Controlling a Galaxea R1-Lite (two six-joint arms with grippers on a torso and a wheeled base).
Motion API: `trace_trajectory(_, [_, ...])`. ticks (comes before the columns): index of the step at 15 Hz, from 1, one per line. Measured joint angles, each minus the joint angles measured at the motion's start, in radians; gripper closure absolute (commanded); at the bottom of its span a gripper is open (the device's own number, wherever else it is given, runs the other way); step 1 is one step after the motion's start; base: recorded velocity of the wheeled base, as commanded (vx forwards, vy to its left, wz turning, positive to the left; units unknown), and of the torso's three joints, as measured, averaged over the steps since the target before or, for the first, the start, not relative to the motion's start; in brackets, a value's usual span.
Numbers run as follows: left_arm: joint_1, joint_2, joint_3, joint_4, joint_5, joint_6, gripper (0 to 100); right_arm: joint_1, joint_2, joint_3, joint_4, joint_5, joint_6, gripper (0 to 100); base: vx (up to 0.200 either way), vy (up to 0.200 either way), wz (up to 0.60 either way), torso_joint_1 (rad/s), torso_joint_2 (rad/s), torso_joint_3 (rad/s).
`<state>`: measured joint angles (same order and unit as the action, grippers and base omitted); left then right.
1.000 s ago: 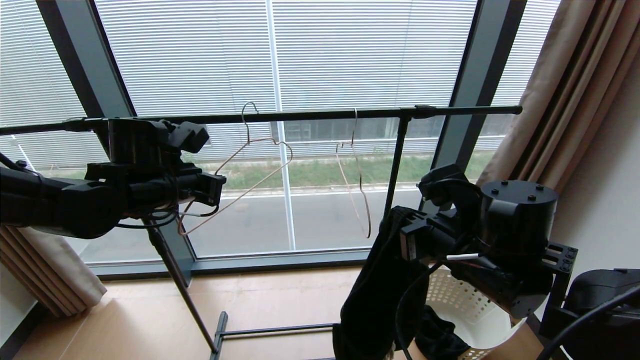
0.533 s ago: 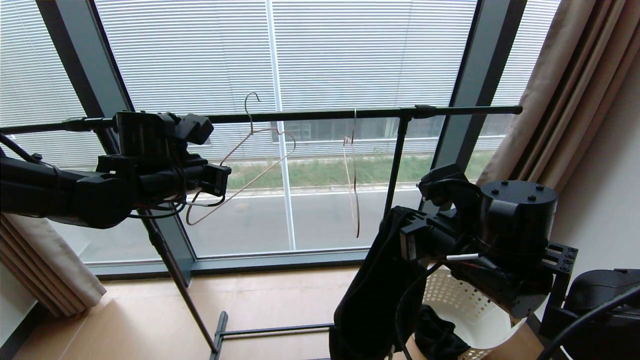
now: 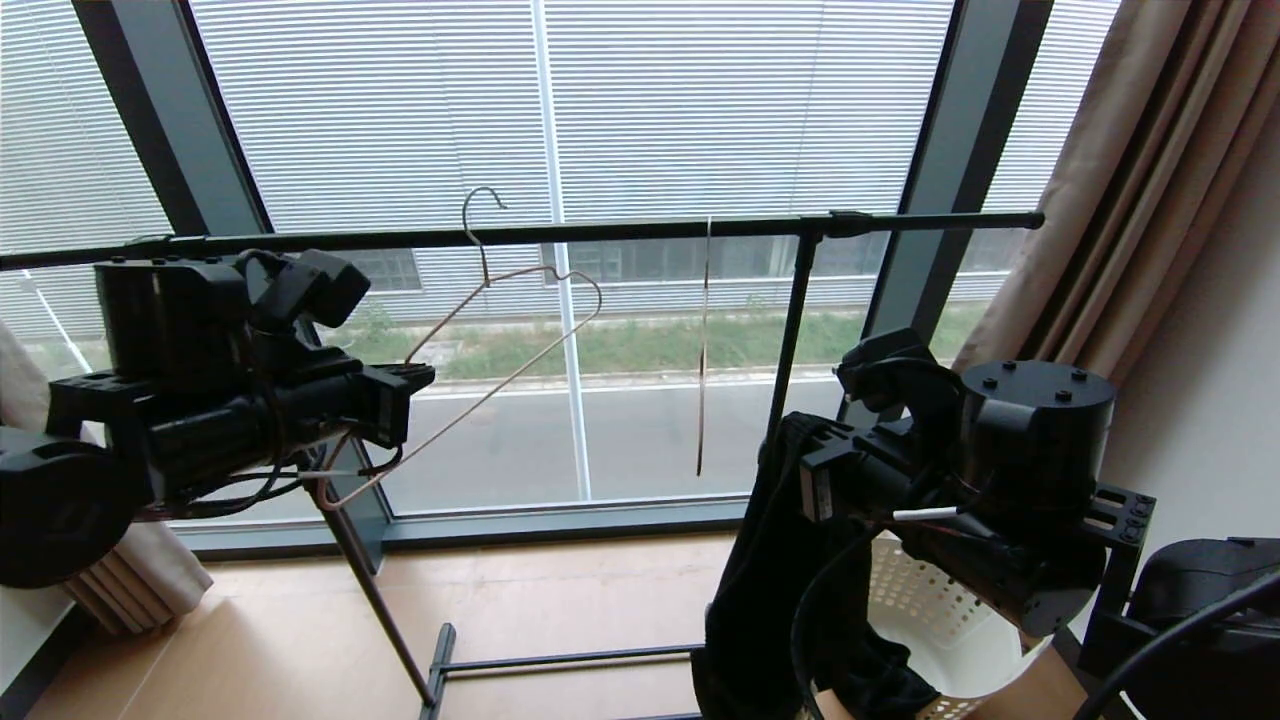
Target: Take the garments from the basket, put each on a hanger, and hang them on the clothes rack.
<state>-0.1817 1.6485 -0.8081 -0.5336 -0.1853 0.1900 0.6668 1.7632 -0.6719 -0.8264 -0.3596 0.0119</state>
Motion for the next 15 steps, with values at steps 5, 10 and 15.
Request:
trace_trajectory(5, [-0.043,-0.23,0.371,-0.094,-0.057,0.0,100,0.0,-0.001,0.0,0.0,-0.011,-0.02,100,0.0,0.0,0.0,0.0,0.0,0.0])
trace_trajectory(10, [-0.102,-0.492,0.679,-0.152,-0.177,-0.042,100,-0.002,0.001,-0.003,0.0,-0.092,-0.068,100,0.0,0.0,0.0,0.0,0.0,0.0])
trace_trajectory(15, [-0.137,-0.573,0.726,-0.154,-0.241,-0.038,100,-0.016,0.025,-0.021,-0.001,-0.199,-0.135,100,0.0,0.0,0.0,0.0,0.0,0.0])
